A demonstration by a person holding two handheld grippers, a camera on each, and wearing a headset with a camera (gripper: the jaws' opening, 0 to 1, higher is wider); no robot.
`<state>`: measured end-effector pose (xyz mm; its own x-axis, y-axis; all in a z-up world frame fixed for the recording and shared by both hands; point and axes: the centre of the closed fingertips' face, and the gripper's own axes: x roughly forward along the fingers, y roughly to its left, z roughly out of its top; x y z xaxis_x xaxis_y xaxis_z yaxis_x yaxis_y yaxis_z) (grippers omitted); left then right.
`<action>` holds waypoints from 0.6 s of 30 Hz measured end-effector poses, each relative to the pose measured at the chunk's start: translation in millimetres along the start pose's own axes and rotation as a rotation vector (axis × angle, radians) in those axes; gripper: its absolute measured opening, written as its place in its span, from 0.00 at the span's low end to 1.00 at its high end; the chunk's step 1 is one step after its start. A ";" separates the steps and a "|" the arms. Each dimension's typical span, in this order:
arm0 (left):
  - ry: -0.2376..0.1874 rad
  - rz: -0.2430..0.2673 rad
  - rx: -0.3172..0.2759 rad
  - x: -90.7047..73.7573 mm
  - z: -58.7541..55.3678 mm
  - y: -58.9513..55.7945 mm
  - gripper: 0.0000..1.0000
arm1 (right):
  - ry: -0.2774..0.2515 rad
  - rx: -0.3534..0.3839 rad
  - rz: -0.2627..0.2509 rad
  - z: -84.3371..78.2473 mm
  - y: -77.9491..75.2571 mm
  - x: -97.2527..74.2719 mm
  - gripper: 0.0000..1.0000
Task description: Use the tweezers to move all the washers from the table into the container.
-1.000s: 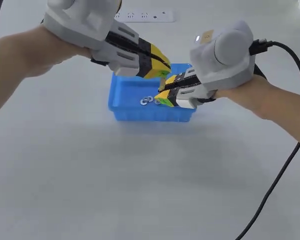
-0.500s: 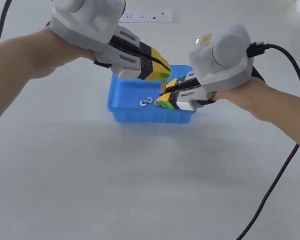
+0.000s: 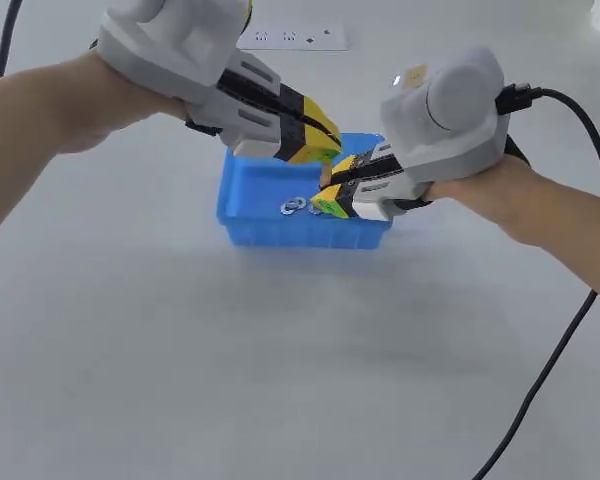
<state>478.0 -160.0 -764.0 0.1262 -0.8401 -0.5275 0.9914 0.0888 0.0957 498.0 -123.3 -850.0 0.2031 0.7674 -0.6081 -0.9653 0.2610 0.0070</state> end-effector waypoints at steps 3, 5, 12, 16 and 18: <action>-0.009 0.002 0.011 -5.3 6.5 -0.7 0.05 | -0.018 -0.013 -0.008 5.3 -0.8 -3.4 0.13; -0.015 0.007 0.017 -8.8 10.1 -0.8 0.05 | -0.031 -0.022 -0.014 10.6 -0.9 -7.2 0.13; -0.030 0.031 0.038 -22.8 15.5 -0.8 0.05 | -0.051 -0.048 -0.035 25.6 4.4 -19.1 0.12; -0.032 0.033 0.070 -30.7 25.5 -7.3 0.05 | -0.061 -0.077 -0.046 34.0 12.0 -29.7 0.11; -0.035 0.027 0.081 -35.7 21.4 -3.8 0.05 | -0.061 -0.093 -0.048 37.3 16.3 -33.6 0.11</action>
<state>469.0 -141.8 -727.5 0.1499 -0.8564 -0.4940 0.9816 0.0692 0.1779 481.5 -123.0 -799.8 0.2568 0.7904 -0.5562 -0.9646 0.2453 -0.0967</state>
